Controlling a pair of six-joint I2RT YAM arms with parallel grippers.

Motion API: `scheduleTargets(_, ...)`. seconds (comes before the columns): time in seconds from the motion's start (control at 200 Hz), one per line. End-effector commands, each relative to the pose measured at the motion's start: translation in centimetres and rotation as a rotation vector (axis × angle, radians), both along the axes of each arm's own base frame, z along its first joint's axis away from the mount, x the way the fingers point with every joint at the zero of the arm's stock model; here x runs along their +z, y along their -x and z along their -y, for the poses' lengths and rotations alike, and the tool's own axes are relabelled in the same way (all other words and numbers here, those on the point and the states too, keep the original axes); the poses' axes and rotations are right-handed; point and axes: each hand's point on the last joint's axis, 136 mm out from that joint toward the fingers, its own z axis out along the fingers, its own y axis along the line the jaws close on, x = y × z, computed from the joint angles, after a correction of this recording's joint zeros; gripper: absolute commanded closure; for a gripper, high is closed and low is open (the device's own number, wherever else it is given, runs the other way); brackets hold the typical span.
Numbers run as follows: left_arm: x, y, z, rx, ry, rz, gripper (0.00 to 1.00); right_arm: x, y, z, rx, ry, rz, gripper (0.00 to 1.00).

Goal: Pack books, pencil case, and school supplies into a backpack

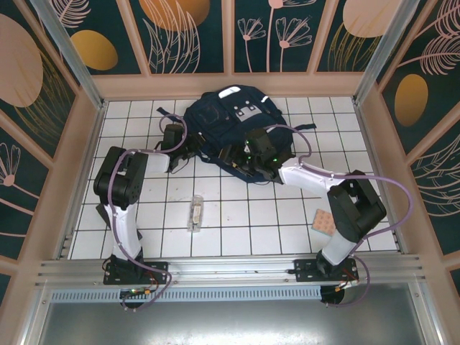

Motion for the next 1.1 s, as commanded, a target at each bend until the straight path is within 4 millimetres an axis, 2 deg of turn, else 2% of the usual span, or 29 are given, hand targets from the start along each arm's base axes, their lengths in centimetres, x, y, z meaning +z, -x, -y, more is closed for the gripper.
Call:
scheduleTargets(0.0, 1.0, -0.6, 1.3, -0.023, 0.086, 0.037, 0.87, 0.5, 0.0, -2.5, 0.023, -0.058, 0.009, 0.35)
scheduleTargets(0.08, 1.8, 0.1, 1.9, -0.034, 0.110, 0.049, 1.00, -0.2, 0.0, -3.4, 0.019, -0.071, 0.004, 0.37)
scheduleTargets(0.175, 3.6, 1.4, 2.8, -0.047, 0.163, 0.069, 1.00, -1.3, -0.3, -4.2, 0.018, -0.080, -0.017, 0.40)
scheduleTargets(0.205, 4.7, 1.6, 3.1, -0.049, 0.182, 0.088, 1.00, -1.6, -0.3, -4.5, 0.023, -0.086, -0.016, 0.41)
scheduleTargets(0.22, 4.4, 2.3, 3.1, -0.049, 0.185, 0.074, 1.00, -1.7, -0.3, -4.6, 0.023, -0.088, -0.015, 0.42)
scheduleTargets(0.3, 6.2, 3.3, 3.7, -0.051, 0.212, 0.097, 1.00, -2.6, -0.3, -5.0, 0.024, -0.083, -0.014, 0.44)
scheduleTargets(0.48, 9.8, 4.3, 4.8, -0.056, 0.254, 0.151, 1.00, -5.0, -1.2, -4.4, -0.031, 0.011, 0.028, 0.47)
scheduleTargets(0.575, 10.4, 4.5, 5.0, -0.059, 0.278, 0.156, 1.00, -5.7, -2.3, -3.2, -0.069, 0.105, 0.090, 0.47)
scheduleTargets(0.69, 10.6, 4.9, 5.2, -0.065, 0.291, 0.150, 1.00, -5.7, -3.4, -2.7, -0.074, 0.201, 0.167, 0.47)
scheduleTargets(0.786, 10.8, 5.3, 5.3, -0.064, 0.295, 0.153, 1.00, -6.1, -4.3, -2.1, -0.094, 0.292, 0.211, 0.42)
scheduleTargets(0.981, 11.5, 6.0, 5.6, -0.067, 0.329, 0.154, 1.00, -7.0, -5.9, -2.3, -0.170, 0.333, 0.259, 0.41)
scheduleTargets(1.091, 11.9, 6.4, 5.5, -0.065, 0.330, 0.158, 1.00, -6.7, -6.8, -2.3, -0.237, 0.357, 0.309, 0.41)
